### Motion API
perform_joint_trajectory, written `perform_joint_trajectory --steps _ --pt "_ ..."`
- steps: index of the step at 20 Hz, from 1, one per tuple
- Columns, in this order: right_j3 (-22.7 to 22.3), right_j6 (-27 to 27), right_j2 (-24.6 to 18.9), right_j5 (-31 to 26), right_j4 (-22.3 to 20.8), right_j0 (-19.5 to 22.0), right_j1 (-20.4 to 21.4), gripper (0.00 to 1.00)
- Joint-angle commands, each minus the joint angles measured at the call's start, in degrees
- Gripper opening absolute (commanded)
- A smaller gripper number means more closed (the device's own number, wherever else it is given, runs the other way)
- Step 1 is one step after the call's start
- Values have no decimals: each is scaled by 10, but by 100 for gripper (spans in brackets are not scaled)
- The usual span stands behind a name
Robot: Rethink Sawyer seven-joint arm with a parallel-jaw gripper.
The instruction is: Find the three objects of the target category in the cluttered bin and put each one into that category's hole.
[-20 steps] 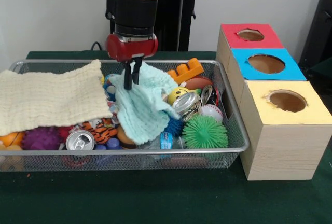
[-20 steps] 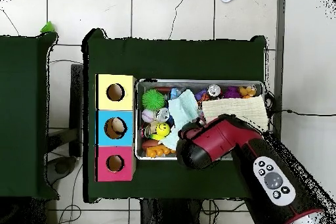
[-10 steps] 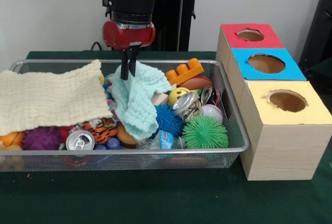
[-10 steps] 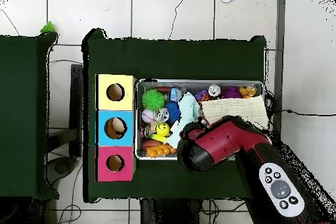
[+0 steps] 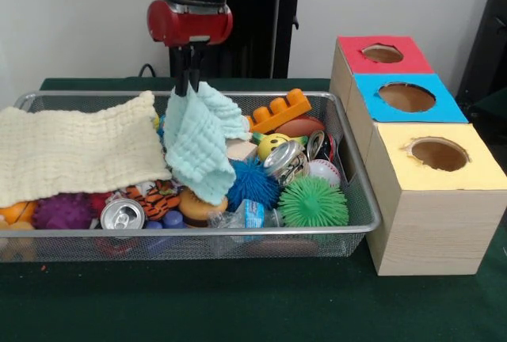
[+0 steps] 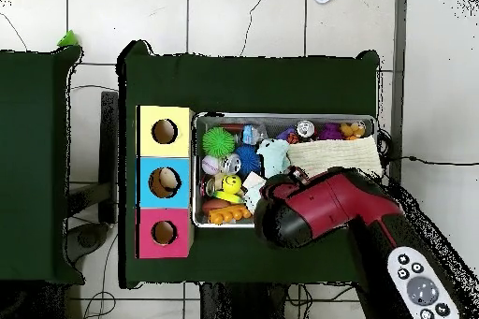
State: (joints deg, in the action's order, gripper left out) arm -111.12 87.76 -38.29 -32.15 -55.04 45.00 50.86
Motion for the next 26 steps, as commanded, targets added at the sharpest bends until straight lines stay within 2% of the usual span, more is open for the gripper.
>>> perform_joint_trajectory --steps 1,4,7,14,18,22,26 --pt "-61 -221 -48 -91 49 31 77 0" --pt "-83 -214 -56 -98 71 36 109 0" --pt "-111 -182 -54 -92 83 33 137 0" --pt "-169 -39 -11 -54 62 -29 163 0" --pt "-187 52 27 -39 42 -84 162 0" --pt "-191 140 77 -17 20 -150 134 0" --pt "-195 188 123 11 19 -203 111 0"
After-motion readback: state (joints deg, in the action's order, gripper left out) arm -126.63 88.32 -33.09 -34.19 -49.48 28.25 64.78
